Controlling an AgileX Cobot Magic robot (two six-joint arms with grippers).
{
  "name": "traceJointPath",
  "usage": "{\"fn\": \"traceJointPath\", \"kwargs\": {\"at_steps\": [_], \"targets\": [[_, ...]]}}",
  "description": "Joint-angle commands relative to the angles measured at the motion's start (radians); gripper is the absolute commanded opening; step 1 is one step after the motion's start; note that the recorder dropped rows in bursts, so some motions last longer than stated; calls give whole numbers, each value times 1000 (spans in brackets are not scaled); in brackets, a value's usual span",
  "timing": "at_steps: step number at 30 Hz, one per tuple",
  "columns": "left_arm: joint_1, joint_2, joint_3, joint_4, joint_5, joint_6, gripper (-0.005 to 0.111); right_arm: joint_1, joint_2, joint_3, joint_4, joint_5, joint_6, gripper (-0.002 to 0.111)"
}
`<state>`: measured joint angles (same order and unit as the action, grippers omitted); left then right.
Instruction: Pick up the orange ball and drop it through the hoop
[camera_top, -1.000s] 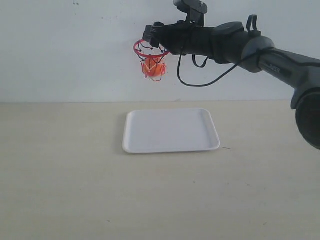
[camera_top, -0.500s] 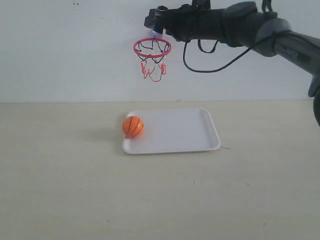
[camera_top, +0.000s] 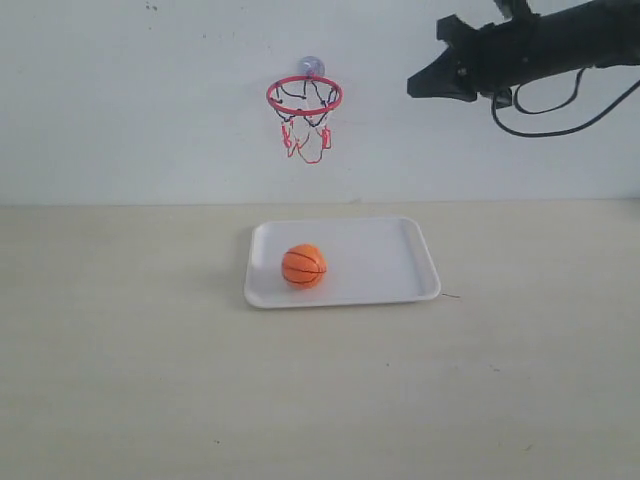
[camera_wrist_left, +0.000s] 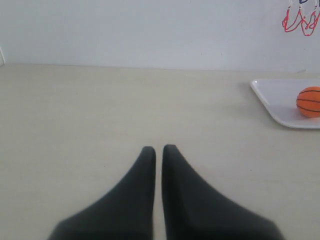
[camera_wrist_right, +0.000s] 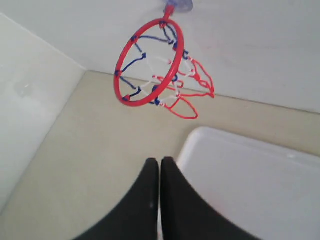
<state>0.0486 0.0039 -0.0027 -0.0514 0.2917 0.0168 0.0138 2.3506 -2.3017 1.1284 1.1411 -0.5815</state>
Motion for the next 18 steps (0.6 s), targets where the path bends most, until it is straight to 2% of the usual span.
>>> {"fn": "traceJointPath", "kwargs": {"at_steps": [1, 3, 10, 14, 18], "targets": [[0, -4, 3, -10, -1, 3, 4, -42, -15, -3, 34, 80, 34, 0], [0, -4, 3, -10, -1, 3, 4, -42, -31, 17, 16, 80, 88, 0], [0, -4, 3, -10, -1, 3, 4, -44, -163, 169, -6, 80, 39, 0], [0, -4, 3, -10, -1, 3, 4, -44, -273, 309, -35, 80, 14, 0], [0, -4, 3, -10, -1, 3, 4, -44, -426, 523, -41, 80, -22, 0]]}}
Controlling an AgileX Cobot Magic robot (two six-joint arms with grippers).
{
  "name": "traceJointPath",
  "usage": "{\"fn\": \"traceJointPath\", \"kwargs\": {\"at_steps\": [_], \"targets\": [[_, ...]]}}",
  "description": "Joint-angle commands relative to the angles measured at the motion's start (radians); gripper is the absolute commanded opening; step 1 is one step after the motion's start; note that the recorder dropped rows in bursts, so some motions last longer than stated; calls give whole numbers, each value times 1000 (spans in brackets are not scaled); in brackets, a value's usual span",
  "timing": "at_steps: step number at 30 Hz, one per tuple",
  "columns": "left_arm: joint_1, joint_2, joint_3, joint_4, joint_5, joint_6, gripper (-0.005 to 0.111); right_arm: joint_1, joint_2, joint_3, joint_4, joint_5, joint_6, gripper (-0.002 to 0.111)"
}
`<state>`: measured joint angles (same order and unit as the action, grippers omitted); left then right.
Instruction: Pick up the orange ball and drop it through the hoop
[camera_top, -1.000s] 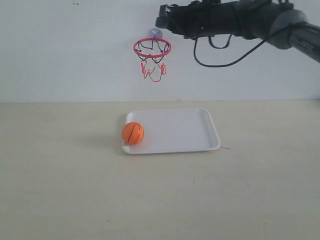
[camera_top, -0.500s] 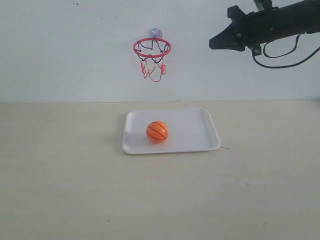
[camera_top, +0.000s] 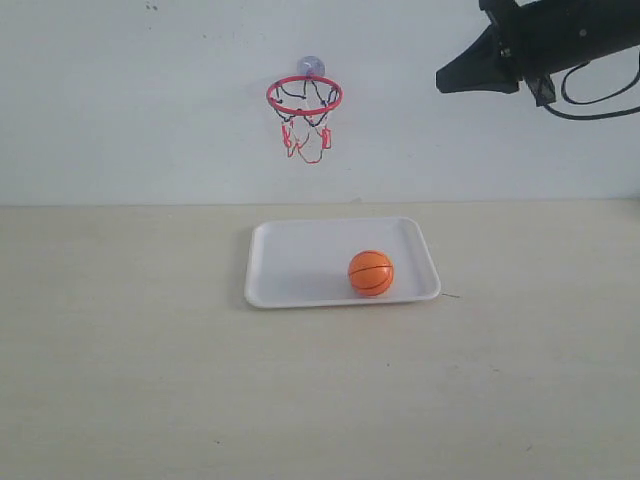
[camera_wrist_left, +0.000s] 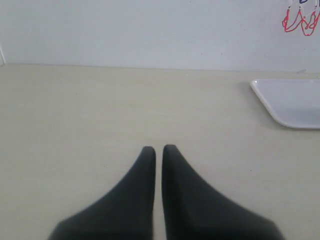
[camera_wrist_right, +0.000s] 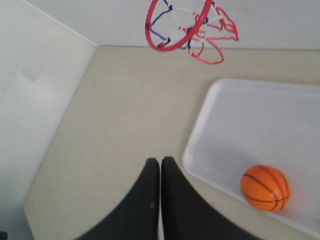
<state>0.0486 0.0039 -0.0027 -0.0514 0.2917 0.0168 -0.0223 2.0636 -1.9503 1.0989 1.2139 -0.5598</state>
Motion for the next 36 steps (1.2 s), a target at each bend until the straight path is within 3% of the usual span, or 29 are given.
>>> {"fn": "traceJointPath", "kwargs": {"at_steps": [1, 10, 19, 25, 36], "targets": [[0, -4, 3, -10, -1, 3, 4, -8, -176, 221, -12, -5, -56, 0], [0, -4, 3, -10, -1, 3, 4, -8, -580, 665, -10, -194, -109, 0], [0, -4, 3, -10, -1, 3, 4, -3, -880, 939, 31, -178, -99, 0], [0, -4, 3, -10, -1, 3, 4, -3, -987, 1037, 49, -2, -17, 0], [0, -4, 3, -10, -1, 3, 4, -3, -1005, 1037, 47, 7, -32, 0]]}}
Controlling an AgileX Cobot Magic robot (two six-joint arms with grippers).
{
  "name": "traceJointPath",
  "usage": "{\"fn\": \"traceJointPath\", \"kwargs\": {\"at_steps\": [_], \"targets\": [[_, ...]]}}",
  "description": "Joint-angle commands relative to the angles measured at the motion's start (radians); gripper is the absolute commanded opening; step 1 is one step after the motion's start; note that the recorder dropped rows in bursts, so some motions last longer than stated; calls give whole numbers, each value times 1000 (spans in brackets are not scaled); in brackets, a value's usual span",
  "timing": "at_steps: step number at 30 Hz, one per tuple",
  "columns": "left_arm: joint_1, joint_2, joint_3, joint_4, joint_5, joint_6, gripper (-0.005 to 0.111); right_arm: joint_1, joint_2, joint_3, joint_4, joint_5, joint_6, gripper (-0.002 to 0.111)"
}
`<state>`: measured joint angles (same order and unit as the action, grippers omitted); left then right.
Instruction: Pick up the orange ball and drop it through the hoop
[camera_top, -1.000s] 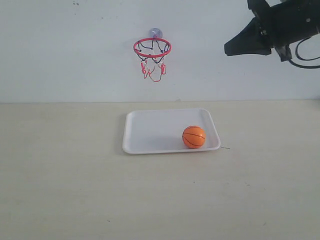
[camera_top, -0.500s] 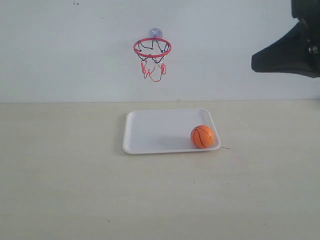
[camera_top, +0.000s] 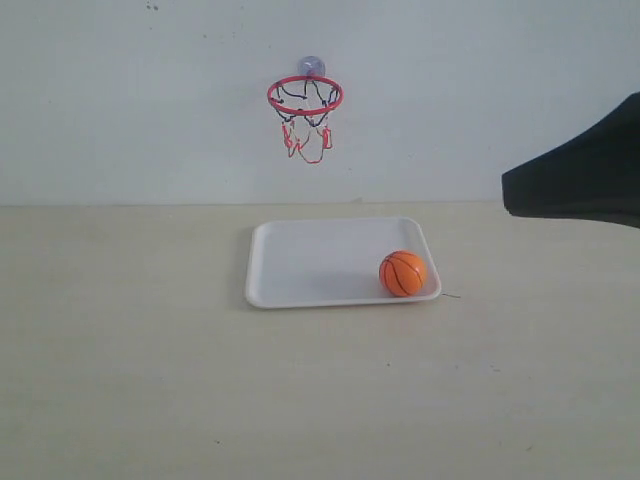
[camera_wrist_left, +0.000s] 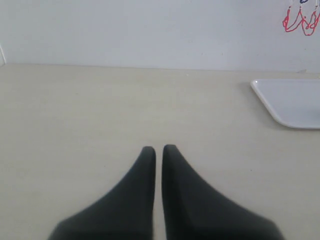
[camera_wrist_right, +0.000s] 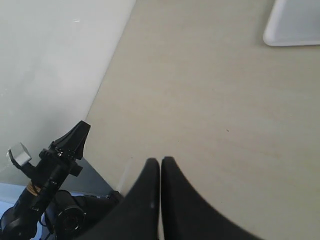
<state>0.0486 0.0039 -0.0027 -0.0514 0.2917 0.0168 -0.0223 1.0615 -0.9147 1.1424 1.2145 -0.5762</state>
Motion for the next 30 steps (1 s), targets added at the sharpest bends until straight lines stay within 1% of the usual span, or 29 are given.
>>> {"fn": "traceJointPath", "kwargs": {"at_steps": [1, 5, 7, 9, 11, 14, 17, 20, 22, 24, 30], "targets": [[0, -4, 3, -10, -1, 3, 4, -3, -3, 2, 3, -8, -10, 0], [0, -4, 3, -10, -1, 3, 4, -3, -3, 19, -14, -27, -53, 0], [0, -4, 3, -10, -1, 3, 4, 28, -10, 56, -12, -89, -116, 0], [0, -4, 3, -10, -1, 3, 4, 79, -55, 119, -12, -243, -164, 0], [0, -4, 3, -10, -1, 3, 4, 144, -129, 200, -12, -445, -171, 0], [0, -4, 3, -10, -1, 3, 4, 217, -271, 318, -12, -694, -171, 0], [0, -4, 3, -10, -1, 3, 4, 242, -402, 421, -12, -889, -171, 0], [0, -4, 3, -10, -1, 3, 4, 241, -520, 520, -12, -1028, -171, 0], [0, -4, 3, -10, -1, 3, 4, 241, -591, 583, -12, -1101, -166, 0], [0, -4, 3, -10, -1, 3, 4, 241, -638, 630, -12, -1135, -166, 0], [0, -4, 3, -10, -1, 3, 4, 241, -677, 744, -10, -1144, -136, 0]]}}
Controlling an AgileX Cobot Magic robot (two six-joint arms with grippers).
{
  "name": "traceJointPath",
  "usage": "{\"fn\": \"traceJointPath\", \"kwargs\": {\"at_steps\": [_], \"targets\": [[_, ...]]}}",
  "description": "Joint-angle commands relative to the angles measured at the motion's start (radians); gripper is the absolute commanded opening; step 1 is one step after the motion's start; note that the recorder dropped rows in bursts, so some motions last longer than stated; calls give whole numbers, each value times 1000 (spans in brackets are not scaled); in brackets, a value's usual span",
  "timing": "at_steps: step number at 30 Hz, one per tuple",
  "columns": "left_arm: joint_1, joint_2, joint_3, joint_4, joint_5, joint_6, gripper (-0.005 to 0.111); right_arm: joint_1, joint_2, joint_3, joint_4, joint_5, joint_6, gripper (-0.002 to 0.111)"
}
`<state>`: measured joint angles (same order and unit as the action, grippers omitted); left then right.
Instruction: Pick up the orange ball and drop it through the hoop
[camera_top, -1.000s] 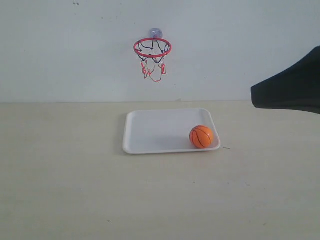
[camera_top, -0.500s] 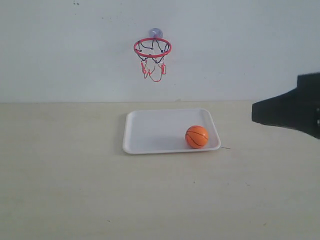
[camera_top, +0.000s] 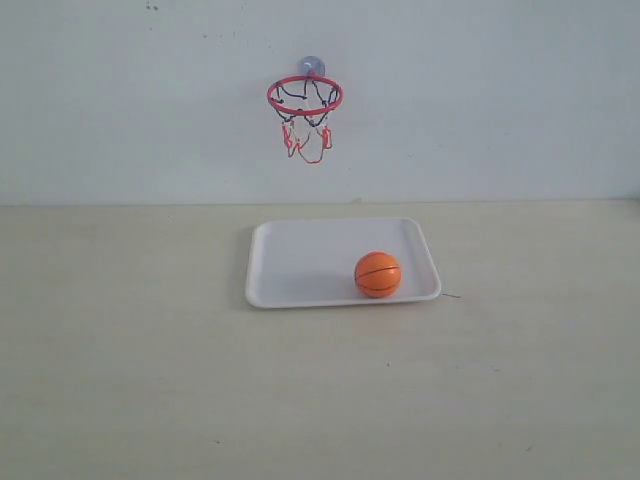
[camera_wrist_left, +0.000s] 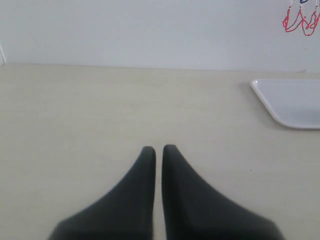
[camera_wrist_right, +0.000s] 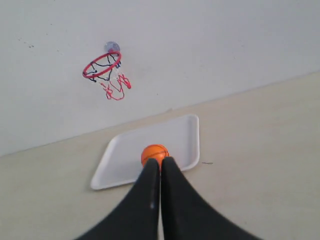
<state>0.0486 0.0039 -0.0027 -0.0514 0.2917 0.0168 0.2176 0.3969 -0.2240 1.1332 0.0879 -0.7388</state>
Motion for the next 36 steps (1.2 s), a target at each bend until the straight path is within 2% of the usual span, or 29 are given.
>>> {"fn": "traceJointPath", "kwargs": {"at_steps": [1, 10, 13, 15, 16, 18, 20, 21, 26, 36], "targets": [[0, -4, 3, -10, -1, 3, 4, 1, -13, 70, -1, -13, 45, 0], [0, -4, 3, -10, -1, 3, 4, 1, -106, 151, -6, 12, 69, 0], [0, -4, 3, -10, -1, 3, 4, 1, -170, 180, -128, -13, 99, 0], [0, -4, 3, -10, -1, 3, 4, 1, -202, 200, -340, 0, 240, 0], [0, -4, 3, -10, -1, 3, 4, 1, -217, 214, -580, 15, 434, 0], [0, -4, 3, -10, -1, 3, 4, 1, -241, 224, -878, 31, 755, 0], [0, -4, 3, -10, -1, 3, 4, 1, -272, 224, -1081, 77, 942, 0], [0, -4, 3, -10, -1, 3, 4, 1, -301, 224, -1133, 132, 976, 0], [0, -4, 3, -10, -1, 3, 4, 1, -397, 224, -1167, 244, 965, 0], [0, -4, 3, -10, -1, 3, 4, 1, -397, 224, -1167, 254, 965, 0]]}}
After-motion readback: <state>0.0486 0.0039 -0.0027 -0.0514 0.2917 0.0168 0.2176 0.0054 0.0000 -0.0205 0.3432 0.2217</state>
